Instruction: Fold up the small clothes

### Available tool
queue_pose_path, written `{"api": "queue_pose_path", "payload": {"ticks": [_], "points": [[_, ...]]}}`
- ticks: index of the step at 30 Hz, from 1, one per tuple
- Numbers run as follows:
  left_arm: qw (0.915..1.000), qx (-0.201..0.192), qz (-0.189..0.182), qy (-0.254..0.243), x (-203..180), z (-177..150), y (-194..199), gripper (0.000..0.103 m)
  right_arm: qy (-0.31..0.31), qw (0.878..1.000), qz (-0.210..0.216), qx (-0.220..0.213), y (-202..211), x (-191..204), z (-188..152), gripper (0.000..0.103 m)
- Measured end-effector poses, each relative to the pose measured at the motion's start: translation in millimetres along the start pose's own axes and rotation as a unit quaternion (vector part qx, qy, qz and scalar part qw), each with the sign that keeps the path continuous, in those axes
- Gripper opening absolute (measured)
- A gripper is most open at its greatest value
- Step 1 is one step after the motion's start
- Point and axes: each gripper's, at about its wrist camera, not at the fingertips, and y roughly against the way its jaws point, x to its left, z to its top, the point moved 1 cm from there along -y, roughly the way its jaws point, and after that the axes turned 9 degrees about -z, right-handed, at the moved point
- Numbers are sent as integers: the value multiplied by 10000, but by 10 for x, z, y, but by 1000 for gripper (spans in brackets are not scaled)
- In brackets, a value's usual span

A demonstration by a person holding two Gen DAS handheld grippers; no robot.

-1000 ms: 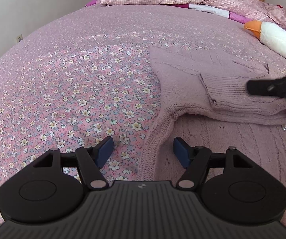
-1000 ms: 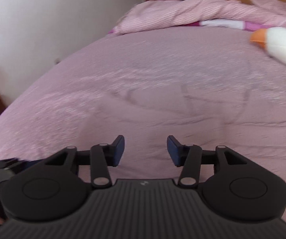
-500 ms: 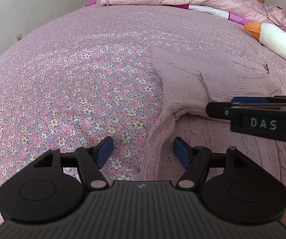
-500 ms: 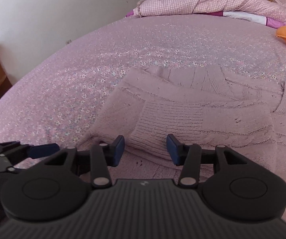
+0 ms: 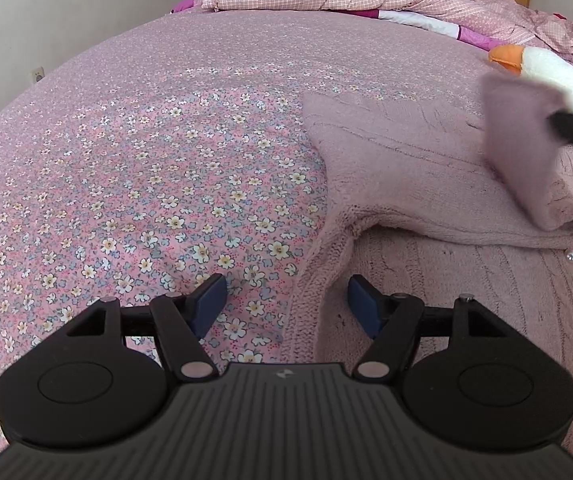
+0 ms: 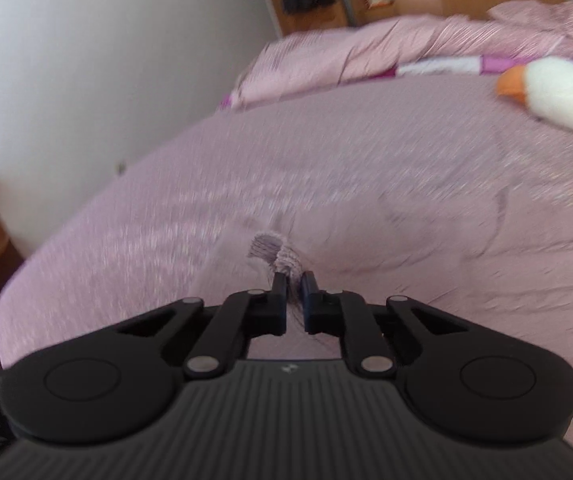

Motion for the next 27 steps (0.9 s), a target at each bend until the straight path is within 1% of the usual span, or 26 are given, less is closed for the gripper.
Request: {"api": "queue_pose_path", "payload": {"ticks": [5, 10, 14, 16, 17, 20, 22, 23, 27], "points": [[10000, 15, 24, -4, -5, -6, 13, 74, -534, 9975, -313, -354, 316, -509, 127, 10], [9999, 25, 90, 43, 13, 6, 47, 74, -1024, 9894, -889, -521, 492, -1083, 77, 8], [9998, 18, 183, 62, 62, 16, 112, 74, -1400, 9779, -1453, -540, 504, -1521, -65, 8], [9998, 11, 209, 72, 88, 34, 156, 74, -1599, 9702, -1760, -457, 473, -1717, -148, 9], [9997, 0, 212, 78, 105, 40, 188, 74, -1741, 9662, -1860, -397, 464, -1827, -197, 11], [9997, -51, 221, 39, 125, 65, 303, 74, -2022, 9557, -2123, -264, 475, -2037, -342, 11], [9996, -81, 269, -60, 126, 83, 381, 74, -2091, 9523, -2213, -184, 498, -2078, -410, 11], [9995, -89, 281, -116, 115, 98, 420, 74, -2095, 9525, -2205, -139, 523, -2082, -455, 11], [9996, -121, 148, -205, 61, 116, 592, 74, -1924, 9610, -1989, 1, 656, -1994, -543, 11]]}}
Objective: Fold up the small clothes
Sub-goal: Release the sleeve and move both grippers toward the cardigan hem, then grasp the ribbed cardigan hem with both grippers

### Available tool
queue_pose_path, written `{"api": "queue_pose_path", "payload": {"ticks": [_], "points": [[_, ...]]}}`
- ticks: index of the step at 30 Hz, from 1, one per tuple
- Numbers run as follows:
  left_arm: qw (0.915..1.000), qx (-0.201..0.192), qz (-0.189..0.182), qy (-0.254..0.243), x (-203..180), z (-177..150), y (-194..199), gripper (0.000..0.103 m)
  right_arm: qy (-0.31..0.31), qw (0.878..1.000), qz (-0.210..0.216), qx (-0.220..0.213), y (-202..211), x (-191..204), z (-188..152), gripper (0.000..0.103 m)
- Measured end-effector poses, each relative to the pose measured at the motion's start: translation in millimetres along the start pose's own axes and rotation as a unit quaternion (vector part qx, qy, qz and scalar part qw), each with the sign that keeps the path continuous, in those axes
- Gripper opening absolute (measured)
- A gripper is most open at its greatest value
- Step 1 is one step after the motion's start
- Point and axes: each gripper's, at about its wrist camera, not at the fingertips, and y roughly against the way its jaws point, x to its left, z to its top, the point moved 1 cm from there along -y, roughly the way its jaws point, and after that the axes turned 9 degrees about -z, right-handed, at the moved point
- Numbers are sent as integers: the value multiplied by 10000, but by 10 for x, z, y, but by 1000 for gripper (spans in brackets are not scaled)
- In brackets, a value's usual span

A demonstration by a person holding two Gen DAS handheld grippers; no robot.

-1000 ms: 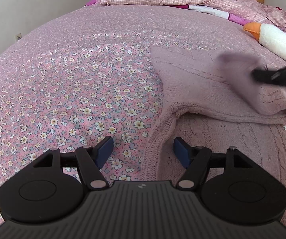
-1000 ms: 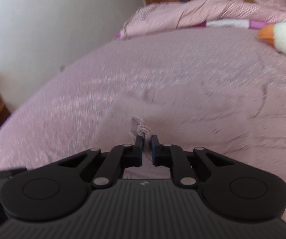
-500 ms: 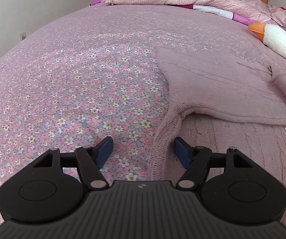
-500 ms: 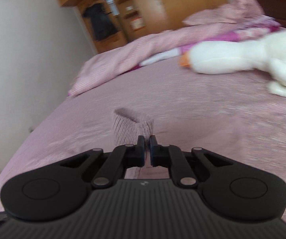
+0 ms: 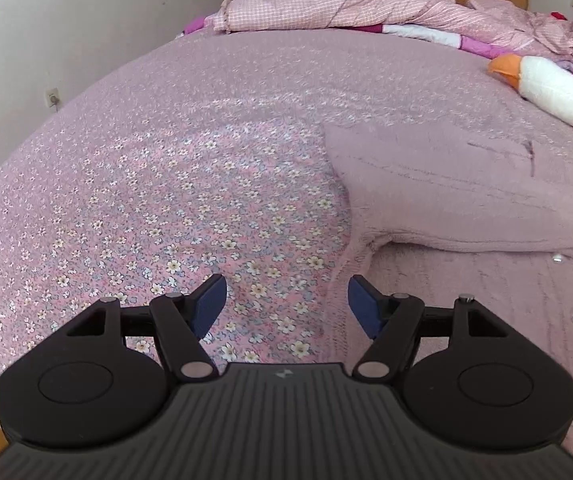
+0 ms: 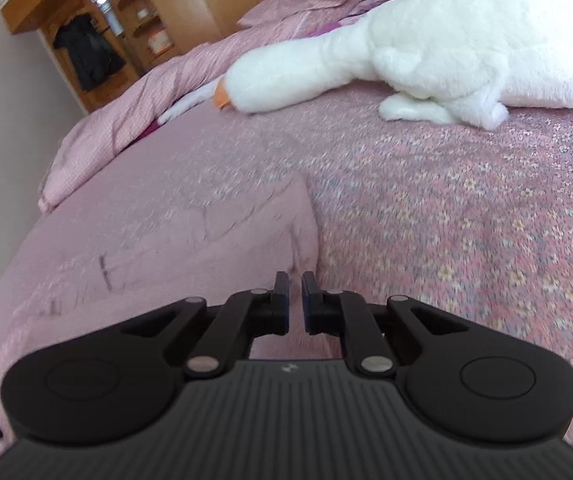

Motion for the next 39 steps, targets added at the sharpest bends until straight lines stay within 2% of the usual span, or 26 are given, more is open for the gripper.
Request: {"api": "queue_pose_path", "payload": {"ticks": [5, 6, 7, 8, 9, 11, 18, 19, 21, 24, 29, 33, 39], "points": [[9995, 5, -171, -267, -110, -54, 218, 74, 265, 9987, 411, 162, 310, 118, -133, 12], [9992, 0, -188, -355, -146, -83, 270, 74, 355, 9980, 480, 189, 366, 143, -172, 18], [9988, -8, -205, -442, -176, -105, 313, 74, 438, 9974, 541, 190, 434, 171, -212, 24], [9984, -15, -224, -528, -204, -128, 358, 74, 511, 9967, 602, 167, 505, 196, -250, 46], [9978, -13, -240, -613, -229, -152, 402, 74, 598, 9958, 677, 112, 581, 219, -295, 62], [9968, 5, -287, -746, -290, -211, 472, 74, 840, 9931, 818, 62, 723, 272, -372, 63], [9923, 262, -627, -1040, -408, -476, 615, 75, 1716, 9786, 1093, 319, 1105, 442, -720, 63], [9910, 310, -662, -1125, -440, -526, 640, 81, 1905, 9750, 1095, 329, 1156, 471, -781, 63], [9887, 347, -733, -1264, -498, -627, 687, 88, 2317, 9664, 1065, 339, 1245, 528, -917, 62], [9837, 427, -855, -1524, -582, -784, 752, 90, 2881, 9510, 1054, 396, 1350, 578, -1128, 62], [9709, 579, -960, -2114, -776, -1073, 805, 93, 3380, 9335, 1036, 593, 1416, 563, -1382, 62], [9575, 760, -995, -2598, -917, -1325, 797, 94, 3669, 9230, 932, 687, 1444, 519, -1526, 62], [9447, 1092, -1056, -2907, -1038, -1588, 710, 94, 4258, 8985, 697, 811, 1482, 486, -1751, 62]]}}
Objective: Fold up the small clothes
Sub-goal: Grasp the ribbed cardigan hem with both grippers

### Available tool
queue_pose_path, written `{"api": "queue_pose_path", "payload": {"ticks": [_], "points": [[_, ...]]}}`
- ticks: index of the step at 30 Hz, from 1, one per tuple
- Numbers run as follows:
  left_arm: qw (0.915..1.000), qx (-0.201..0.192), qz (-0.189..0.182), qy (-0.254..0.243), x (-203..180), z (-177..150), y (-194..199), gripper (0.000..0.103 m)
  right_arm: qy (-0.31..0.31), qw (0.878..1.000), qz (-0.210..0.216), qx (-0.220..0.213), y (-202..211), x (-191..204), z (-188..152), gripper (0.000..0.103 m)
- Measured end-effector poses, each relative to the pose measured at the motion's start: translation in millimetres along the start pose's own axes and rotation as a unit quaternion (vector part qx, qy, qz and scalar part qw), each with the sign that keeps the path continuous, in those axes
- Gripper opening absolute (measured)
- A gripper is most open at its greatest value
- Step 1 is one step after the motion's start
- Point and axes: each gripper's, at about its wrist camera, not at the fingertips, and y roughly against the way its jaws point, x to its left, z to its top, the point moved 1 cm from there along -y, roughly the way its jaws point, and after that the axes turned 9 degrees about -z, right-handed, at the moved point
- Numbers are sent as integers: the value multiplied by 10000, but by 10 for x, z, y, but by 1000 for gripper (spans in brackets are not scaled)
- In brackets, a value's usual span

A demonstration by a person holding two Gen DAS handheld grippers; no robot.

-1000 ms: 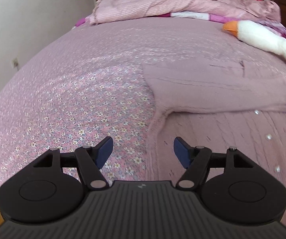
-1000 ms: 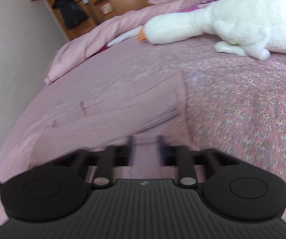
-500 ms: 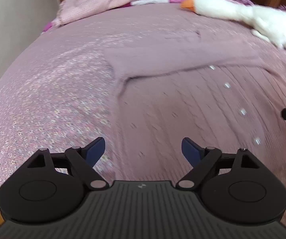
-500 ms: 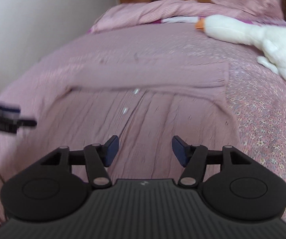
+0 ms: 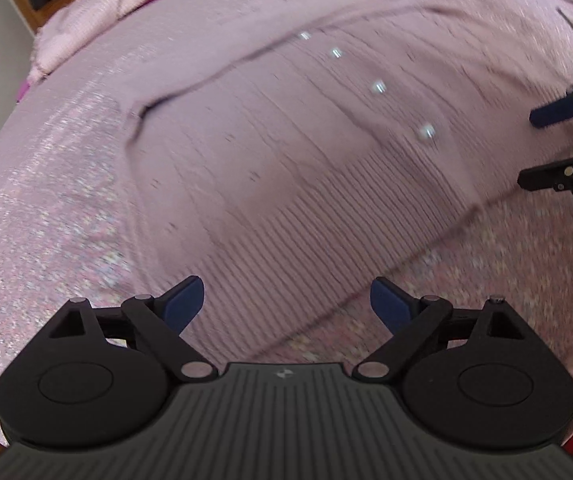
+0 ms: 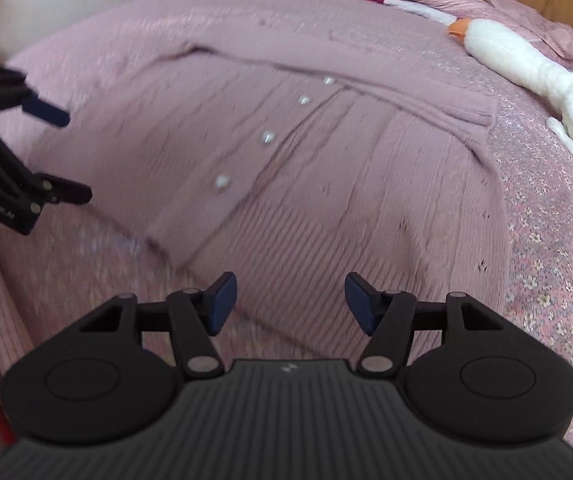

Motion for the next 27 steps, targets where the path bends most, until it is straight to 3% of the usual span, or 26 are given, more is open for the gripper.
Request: {"api": "queue_pose_path", "payload": {"ticks": [1, 4, 19, 27], "points": [[10000, 53, 24, -77, -44, -24, -28, 94, 86, 9999, -34, 52, -6, 23, -23, 63], [9994, 137, 159, -282, -118, -70, -121, 95, 334, 9993, -128, 69, -21, 93, -89, 77], [9964, -275, 733, -326, -74, -9, -285, 96, 437, 9959, -748, -269, -171, 150, -60, 77], [9972, -349, 652, -132, -4, 39, -306, 95, 227, 9958, -824, -327, -193, 89, -36, 76]]}}
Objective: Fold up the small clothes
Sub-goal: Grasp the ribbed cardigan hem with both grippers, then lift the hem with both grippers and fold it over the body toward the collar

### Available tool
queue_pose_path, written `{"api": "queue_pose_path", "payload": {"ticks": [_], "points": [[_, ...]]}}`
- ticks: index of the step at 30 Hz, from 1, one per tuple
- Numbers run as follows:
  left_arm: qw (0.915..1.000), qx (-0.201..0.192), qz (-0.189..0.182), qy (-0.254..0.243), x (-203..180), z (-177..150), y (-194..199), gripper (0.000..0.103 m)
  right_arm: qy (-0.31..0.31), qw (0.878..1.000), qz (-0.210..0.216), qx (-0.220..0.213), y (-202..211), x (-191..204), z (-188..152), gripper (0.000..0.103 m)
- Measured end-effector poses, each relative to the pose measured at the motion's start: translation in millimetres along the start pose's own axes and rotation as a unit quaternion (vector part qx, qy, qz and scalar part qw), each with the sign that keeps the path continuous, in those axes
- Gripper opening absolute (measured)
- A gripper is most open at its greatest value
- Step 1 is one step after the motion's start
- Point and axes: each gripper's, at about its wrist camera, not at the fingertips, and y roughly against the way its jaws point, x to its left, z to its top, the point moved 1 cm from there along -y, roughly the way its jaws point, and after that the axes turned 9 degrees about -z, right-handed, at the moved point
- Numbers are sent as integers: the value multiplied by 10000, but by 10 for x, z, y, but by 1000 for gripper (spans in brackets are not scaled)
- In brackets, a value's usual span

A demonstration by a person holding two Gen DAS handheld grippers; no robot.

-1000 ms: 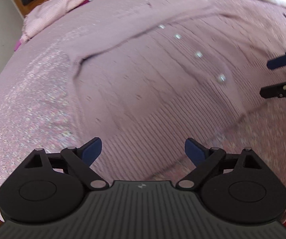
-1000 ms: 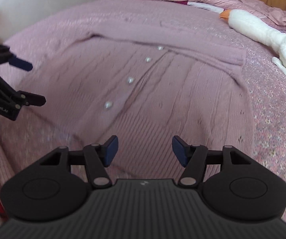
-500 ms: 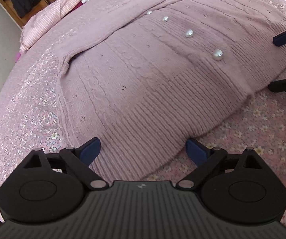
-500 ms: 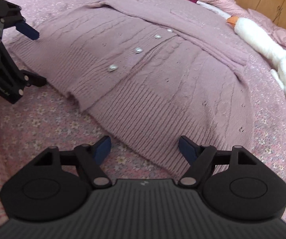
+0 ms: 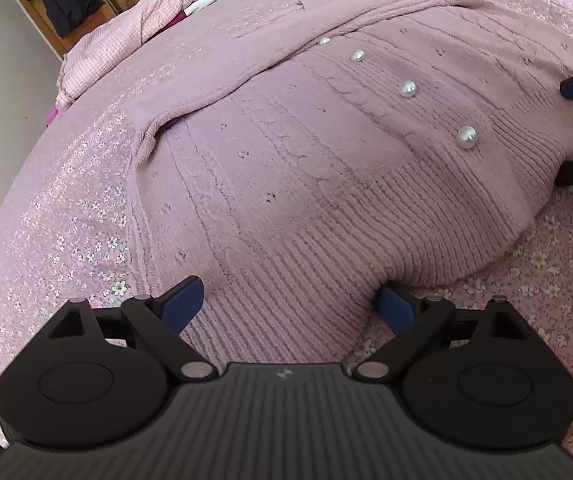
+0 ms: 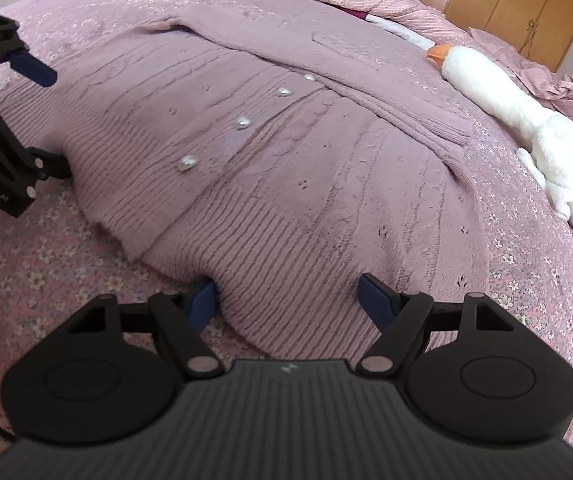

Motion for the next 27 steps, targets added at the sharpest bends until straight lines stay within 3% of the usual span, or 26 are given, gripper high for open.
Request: {"api": "queue_pose_path", "payload": {"ticks": [2, 7, 8, 10, 13, 14, 18, 27], "points": [[10000, -40, -29, 33, 5, -3, 6, 93, -64, 10000, -31, -21, -1, -10, 3, 76], [9992, -162, -305, 207, 42, 14, 28, 70, -201, 9998, 18, -58, -23, -33, 34, 67], [9990, -201, -341, 223, 44, 21, 39, 66, -228, 9997, -11, -78, -19, -36, 40, 61], [9985, -266, -403, 238, 42, 36, 55, 45, -296, 9995, -63, -110, -17, -51, 61, 53], [9985, -316, -355, 259, 52, 64, 54, 25, -469, 9987, -142, -106, -36, -93, 87, 34], [9984, -333, -334, 297, 60, 74, 55, 23, -522, 9984, -180, -100, -49, -104, 96, 27], [9970, -457, -324, 534, 129, 121, 102, 15, -763, 9967, -225, -148, -52, -173, 126, 17], [9926, -979, -140, 712, 226, 340, 313, 13, -798, 9936, -502, -626, 58, -285, 311, 14]]}}
